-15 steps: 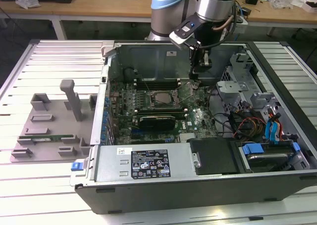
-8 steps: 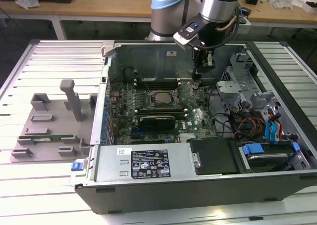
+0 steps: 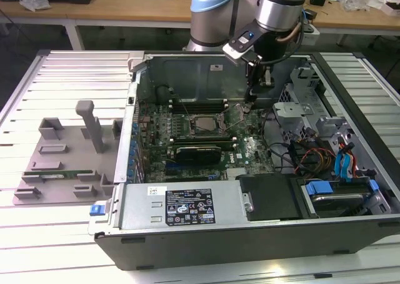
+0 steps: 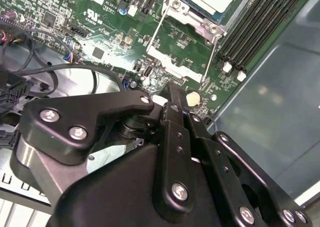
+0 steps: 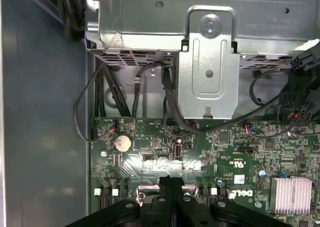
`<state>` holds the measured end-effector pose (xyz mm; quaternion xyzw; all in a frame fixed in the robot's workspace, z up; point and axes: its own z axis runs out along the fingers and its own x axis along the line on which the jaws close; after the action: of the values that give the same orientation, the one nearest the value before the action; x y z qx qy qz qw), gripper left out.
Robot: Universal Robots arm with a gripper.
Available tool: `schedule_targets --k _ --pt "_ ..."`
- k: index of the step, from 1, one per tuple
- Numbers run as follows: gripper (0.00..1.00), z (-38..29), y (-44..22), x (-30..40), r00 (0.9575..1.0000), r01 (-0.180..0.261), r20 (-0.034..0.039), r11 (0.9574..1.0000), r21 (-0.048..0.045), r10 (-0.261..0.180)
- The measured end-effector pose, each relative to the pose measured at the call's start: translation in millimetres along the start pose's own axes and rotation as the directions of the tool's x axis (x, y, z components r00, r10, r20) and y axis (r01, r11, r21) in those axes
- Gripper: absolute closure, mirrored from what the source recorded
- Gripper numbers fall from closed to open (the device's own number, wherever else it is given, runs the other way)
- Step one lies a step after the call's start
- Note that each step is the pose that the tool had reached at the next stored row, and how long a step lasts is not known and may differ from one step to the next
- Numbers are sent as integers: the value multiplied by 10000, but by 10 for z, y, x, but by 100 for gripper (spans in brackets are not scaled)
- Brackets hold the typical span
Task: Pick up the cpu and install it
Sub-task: 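Close the cpu cover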
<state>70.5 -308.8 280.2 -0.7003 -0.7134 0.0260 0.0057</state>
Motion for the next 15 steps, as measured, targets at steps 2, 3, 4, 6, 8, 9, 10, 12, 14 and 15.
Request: schedule_targets --k 2,3,4,6,8,9,10,12,14,15 --pt "89 32 14 6 10000 0 -1 10000 4 0" --pt "89 89 24 15 10000 0 0 10000 12 0" --pt "89 110 30 20 10000 1 -1 10000 15 -1" --pt "89 139 51 34 10000 4 1 10000 21 -4" --pt "89 185 60 60 10000 43 3 10000 22 -43" --pt "89 210 63 72 10000 96 7 10000 20 -96" --pt "89 229 64 79 9999 158 11 9999 18 -158" --pt "89 270 66 85 9991 424 27 9991 11 -424" --pt "89 345 69 87 9979 644 83 9979 9 -644" --pt "89 377 70 88 9979 647 87 9979 9 -648"
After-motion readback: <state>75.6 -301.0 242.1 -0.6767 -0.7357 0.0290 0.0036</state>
